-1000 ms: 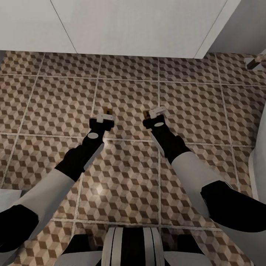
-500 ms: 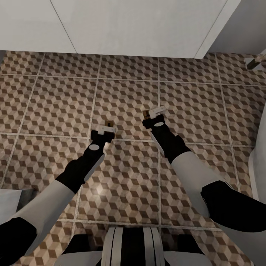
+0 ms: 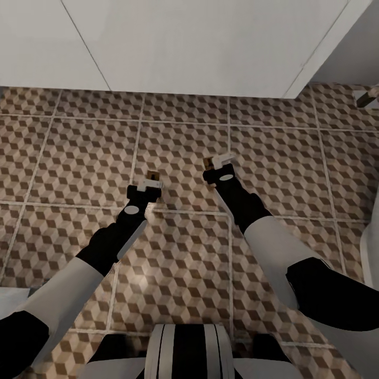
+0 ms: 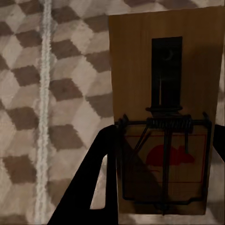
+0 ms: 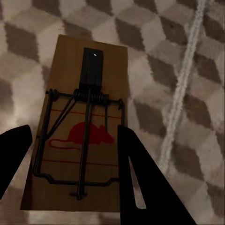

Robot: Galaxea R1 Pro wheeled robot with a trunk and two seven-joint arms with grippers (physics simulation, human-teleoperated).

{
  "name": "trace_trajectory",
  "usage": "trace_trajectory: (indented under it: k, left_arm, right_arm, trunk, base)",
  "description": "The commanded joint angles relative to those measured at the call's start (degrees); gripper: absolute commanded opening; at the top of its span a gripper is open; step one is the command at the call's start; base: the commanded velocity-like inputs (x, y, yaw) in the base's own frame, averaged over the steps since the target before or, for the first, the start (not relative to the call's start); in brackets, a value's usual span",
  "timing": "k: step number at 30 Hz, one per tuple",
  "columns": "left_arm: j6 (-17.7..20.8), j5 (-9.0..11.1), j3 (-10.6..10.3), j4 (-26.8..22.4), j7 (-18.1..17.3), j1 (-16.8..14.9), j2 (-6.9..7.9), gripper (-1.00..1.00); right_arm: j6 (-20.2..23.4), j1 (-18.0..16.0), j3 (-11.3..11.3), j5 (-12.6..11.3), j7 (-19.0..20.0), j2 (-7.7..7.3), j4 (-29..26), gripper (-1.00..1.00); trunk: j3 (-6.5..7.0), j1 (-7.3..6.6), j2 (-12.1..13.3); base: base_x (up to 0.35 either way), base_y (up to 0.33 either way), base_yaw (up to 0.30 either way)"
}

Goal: Take the four mousetraps from the cabinet in the bathroom and place them on the bathroom floor. Make sure all four end up on the same floor surface, and ensure that at least two of them are either under or directly next to the same bathroom sink.

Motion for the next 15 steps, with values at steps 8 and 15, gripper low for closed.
trace_trajectory:
  k: [8, 15]
  left_arm:
    - [0.3, 0.4, -0.3, -1.0, 0.7, -0.1, 0.36, -1.0]
    - [0.3, 0.4, -0.3, -1.0, 0.7, -0.1, 0.45, -1.0]
  right_arm:
    - [-0.3, 0.0, 0.2, 0.5, 0.0, 0.0, 1.9, -1.0]
    - [-6.5, 0.0, 0.1, 0.6, 0.2, 0.0, 8.8, -1.0]
  trunk:
    - [-0.03, 0.02, 0.0]
    - [-0.03, 0.02, 0.0]
  base:
    - [0.279, 0.119, 0.0]
    - [0.047, 0.02, 0.0]
